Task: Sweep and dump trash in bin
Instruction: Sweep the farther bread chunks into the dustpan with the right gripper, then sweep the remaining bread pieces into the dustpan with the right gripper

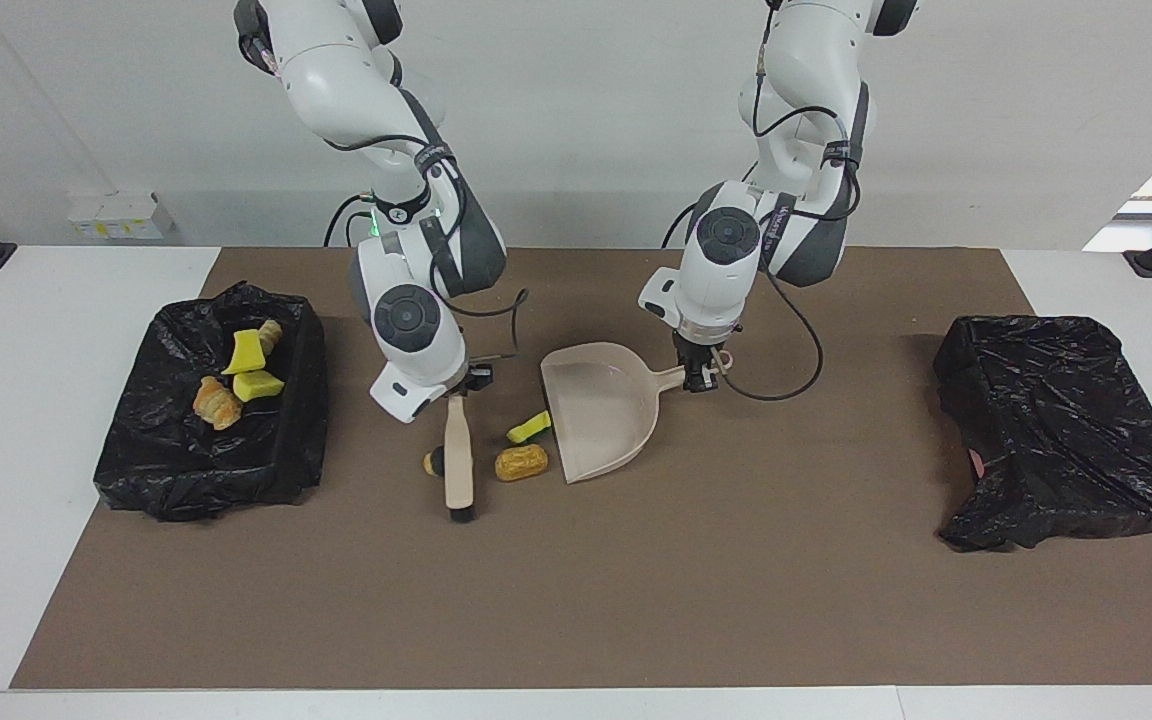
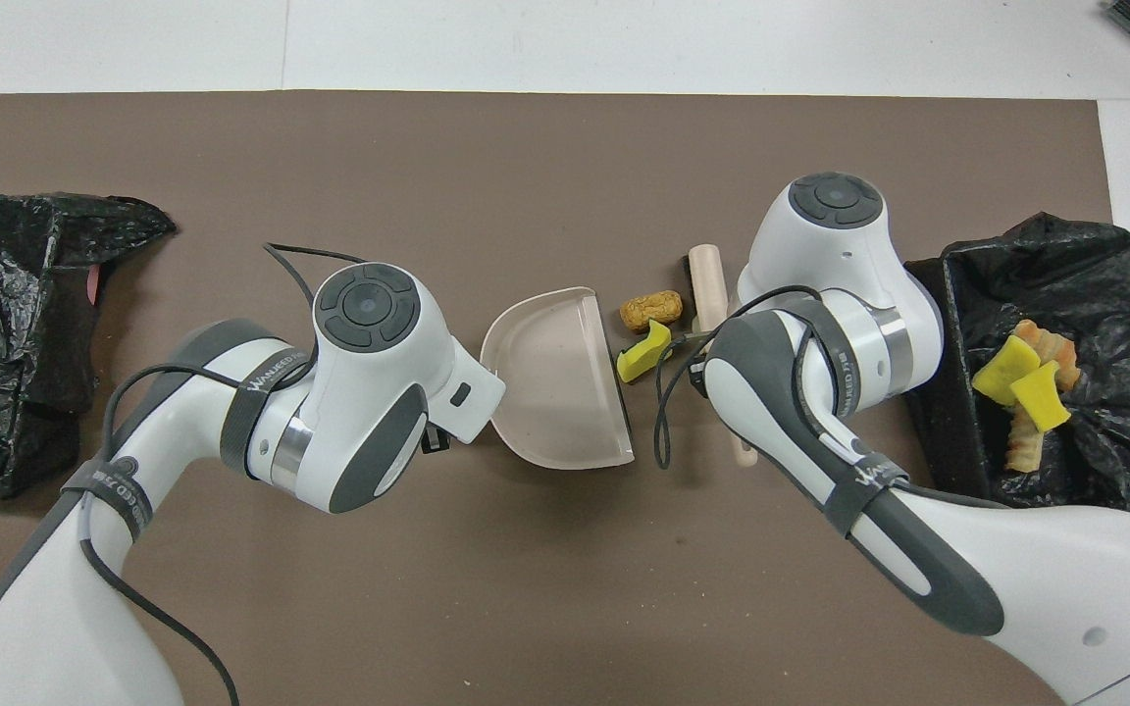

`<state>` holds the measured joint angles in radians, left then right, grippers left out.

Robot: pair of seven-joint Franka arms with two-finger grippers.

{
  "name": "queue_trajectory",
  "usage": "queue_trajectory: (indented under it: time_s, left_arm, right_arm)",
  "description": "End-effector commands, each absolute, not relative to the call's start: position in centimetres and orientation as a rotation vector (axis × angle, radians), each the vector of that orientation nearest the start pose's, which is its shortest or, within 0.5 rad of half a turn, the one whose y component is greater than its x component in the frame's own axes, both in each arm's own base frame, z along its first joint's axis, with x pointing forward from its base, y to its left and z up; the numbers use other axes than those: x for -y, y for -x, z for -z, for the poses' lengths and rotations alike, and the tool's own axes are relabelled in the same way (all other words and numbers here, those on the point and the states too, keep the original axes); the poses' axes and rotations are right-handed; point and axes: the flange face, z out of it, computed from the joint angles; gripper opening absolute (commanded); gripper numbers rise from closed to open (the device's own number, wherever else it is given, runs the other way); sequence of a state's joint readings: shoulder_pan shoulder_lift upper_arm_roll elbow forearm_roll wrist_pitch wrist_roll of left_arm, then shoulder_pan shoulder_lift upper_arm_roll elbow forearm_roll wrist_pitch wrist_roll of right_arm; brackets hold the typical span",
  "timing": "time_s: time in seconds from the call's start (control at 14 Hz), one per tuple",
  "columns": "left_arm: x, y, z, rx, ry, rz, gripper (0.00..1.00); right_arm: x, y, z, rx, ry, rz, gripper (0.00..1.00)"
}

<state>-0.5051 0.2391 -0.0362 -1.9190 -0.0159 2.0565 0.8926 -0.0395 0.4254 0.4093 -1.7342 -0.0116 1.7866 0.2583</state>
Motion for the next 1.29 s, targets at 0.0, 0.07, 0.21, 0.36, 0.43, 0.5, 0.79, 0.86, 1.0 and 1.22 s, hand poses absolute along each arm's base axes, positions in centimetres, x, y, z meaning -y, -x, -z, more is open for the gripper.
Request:
queue_trajectory:
  time_s: [0.0, 0.07, 0.21, 0.36, 0.43, 0.5, 0.79, 0.86, 1.0, 1.22]
  left_arm:
    - [29.9, -50.4, -36.2, -2.052, 2.402, -0.144, 0.0]
    - [30.0, -50.4, -36.2, -2.052, 2.402, -0.142, 0.0]
    - [29.9, -50.4, -36.2, -2.051, 2.404, -0.144, 0.0]
    - [29.9, -50.5, -36.2, -2.051, 2.402, -0.142, 0.0]
    - [29.8, -50.5, -36.2, -2.049, 2.405, -0.142, 0.0]
    - [29.8, -50.5, -36.2, -2.049, 2.405, -0.139, 0.0]
    - [29.0, -50.8, -36.0, -2.035, 2.416, -0.125, 0.0]
    - [29.0, -50.7, -35.9, -2.036, 2.416, -0.127, 0.0]
    - [29.0, -50.8, -36.0, -2.035, 2.416, -0.118, 0.0]
    - [29.0, -50.5, -35.8, -2.037, 2.415, -0.13, 0.0]
  right_arm:
    - [-24.2, -55.6, -32.9, 0.222, 2.946, -0.622, 0.0]
    - [-26.0, -54.9, -33.2, 0.219, 2.912, -0.633, 0.0]
    - [-28.8, -53.9, -34.1, 0.172, 2.846, -0.657, 0.0]
    - [-30.7, -53.1, -35.1, 0.16, 2.782, -0.678, 0.0]
    - [-31.7, -52.8, -36.8, 0.128, 2.793, -0.657, 0.0]
    - [-31.8, -52.7, -37.7, 0.069, 2.807, -0.655, 0.0]
    - [-30.6, -51.4, -43.1, -0.02, 2.892, -0.615, 0.0]
    - [-29.7, -51.6, -42.8, -0.027, 2.932, -0.606, 0.0]
    - [-27.0, -52.0, -41.4, -0.029, 3.032, -0.549, 0.0]
    - [-22.3, -52.2, -37.5, 0.151, 3.12, -0.584, 0.0]
